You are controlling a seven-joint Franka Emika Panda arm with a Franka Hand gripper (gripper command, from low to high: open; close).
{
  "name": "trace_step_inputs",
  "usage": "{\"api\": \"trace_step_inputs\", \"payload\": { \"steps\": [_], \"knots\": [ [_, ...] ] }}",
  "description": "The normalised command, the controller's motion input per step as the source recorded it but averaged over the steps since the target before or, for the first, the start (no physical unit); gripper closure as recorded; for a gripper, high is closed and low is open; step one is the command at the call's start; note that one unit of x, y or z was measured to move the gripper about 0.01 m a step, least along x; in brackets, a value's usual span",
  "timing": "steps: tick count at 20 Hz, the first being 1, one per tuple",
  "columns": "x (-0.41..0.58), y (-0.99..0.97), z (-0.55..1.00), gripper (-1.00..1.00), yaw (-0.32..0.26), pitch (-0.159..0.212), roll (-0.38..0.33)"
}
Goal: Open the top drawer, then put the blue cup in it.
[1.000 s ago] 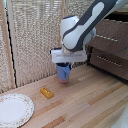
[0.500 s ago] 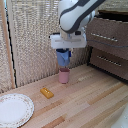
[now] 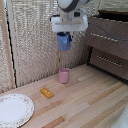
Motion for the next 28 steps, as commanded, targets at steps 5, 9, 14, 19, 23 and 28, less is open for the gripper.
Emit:
{"api": "trace_step_inputs", "payload": {
  "steps": [5, 9, 14, 19, 23, 28],
  "knots": [
    [0.138, -0.67, 1.0, 1.0, -0.137, 0.039, 0.041],
    [0.144, -0.67, 1.0, 1.0, -0.13, 0.021, 0.047],
    [0.165, -0.71, 0.97, 1.0, -0.096, 0.0, 0.072],
    [0.05, -0.69, 0.88, 1.0, -0.098, -0.006, 0.095],
    [0.0, -0.71, 0.8, 1.0, -0.08, -0.01, 0.12],
    [-0.077, -0.81, 0.53, 1.0, -0.05, -0.001, 0.117]
  ]
}}
